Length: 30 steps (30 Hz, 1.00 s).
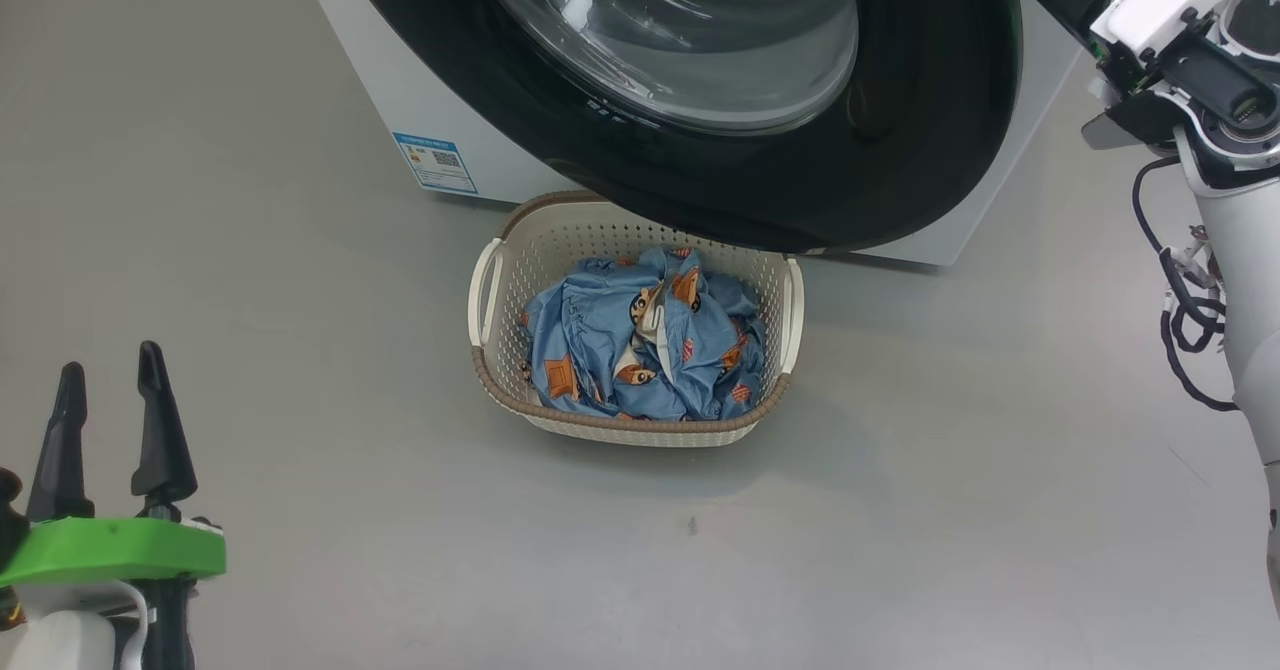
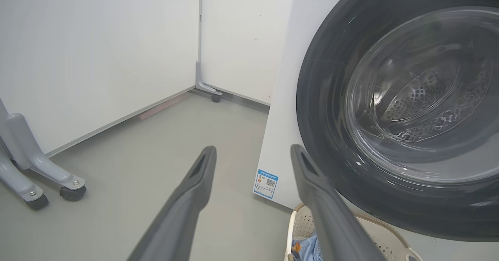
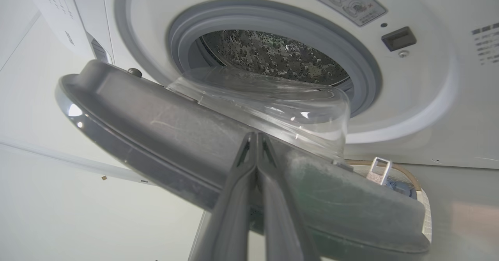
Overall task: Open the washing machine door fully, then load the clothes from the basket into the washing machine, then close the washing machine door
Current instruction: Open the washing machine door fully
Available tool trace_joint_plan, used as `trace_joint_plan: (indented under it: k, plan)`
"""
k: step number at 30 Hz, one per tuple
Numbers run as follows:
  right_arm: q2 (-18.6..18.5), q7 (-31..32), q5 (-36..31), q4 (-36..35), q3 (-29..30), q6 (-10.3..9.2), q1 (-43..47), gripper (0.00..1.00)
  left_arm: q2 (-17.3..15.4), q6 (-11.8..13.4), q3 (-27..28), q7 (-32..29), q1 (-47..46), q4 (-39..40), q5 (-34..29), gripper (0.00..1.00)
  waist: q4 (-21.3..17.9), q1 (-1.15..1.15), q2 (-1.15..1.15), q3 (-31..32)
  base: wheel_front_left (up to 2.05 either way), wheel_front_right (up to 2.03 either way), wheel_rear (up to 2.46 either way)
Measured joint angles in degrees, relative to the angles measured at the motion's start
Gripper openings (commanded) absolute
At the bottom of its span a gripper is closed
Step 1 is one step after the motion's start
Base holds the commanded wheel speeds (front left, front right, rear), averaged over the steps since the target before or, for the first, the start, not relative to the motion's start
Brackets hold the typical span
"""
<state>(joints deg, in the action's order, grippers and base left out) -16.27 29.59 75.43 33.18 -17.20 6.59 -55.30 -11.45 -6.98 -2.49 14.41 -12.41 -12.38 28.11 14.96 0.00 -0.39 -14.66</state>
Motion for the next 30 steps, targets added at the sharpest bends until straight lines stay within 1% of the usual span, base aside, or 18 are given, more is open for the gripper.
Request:
trace_joint_plan:
  k: [16,30]
  plan:
    - [-0.2,4.5,2.9,-2.0,-3.2,0.16,5.0,0.00,0.0,0.0,0.5,0.0,2.4,-0.8,-0.6,1.00,-0.7,0.00,0.00,3.9,0.00,0.00,0.00]
    - [-0.1,7.7,3.9,-5.9,-6.4,0.16,8.0,0.00,-0.1,0.0,0.5,0.0,3.8,-0.9,-2.0,1.00,-1.4,0.00,0.00,6.3,0.00,0.00,0.00]
